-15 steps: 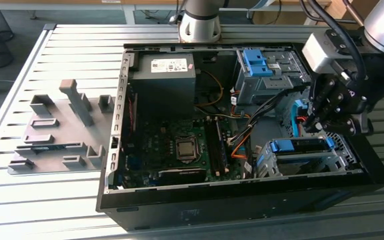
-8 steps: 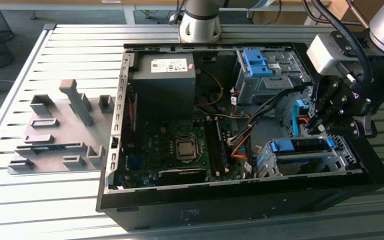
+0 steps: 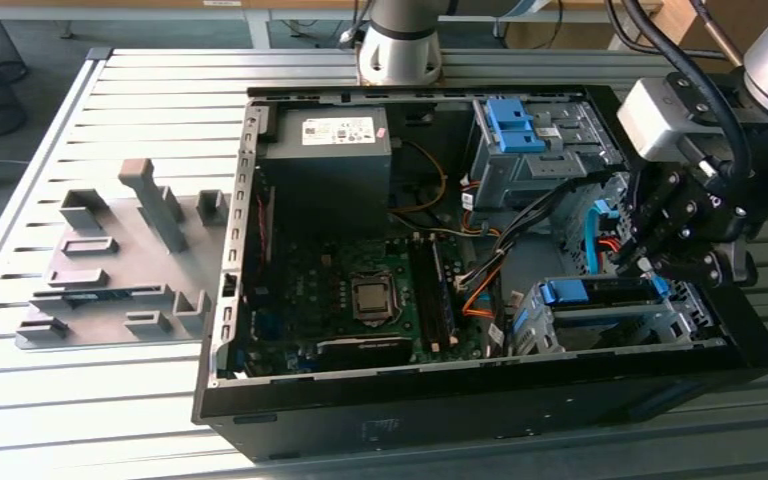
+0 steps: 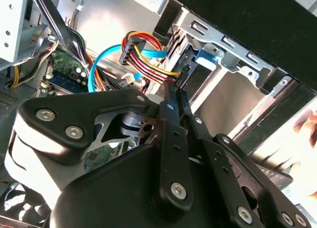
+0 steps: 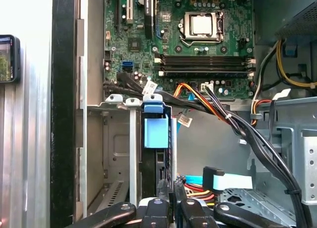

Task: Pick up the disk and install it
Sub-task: 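Insert the first disk wire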

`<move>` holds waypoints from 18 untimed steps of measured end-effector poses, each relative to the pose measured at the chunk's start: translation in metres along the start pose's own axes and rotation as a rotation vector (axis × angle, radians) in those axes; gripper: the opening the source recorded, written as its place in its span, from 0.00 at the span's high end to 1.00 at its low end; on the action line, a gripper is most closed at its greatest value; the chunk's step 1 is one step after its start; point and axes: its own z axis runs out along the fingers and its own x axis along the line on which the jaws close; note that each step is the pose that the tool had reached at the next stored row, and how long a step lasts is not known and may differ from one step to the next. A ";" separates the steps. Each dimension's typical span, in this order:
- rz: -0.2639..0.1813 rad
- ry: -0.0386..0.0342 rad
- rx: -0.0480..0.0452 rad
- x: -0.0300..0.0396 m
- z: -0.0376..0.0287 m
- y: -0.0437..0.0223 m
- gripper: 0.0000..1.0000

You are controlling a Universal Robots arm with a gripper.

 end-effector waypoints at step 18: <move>0.015 -0.0005 -0.0038 0.0024 0.0035 -0.0013 0.84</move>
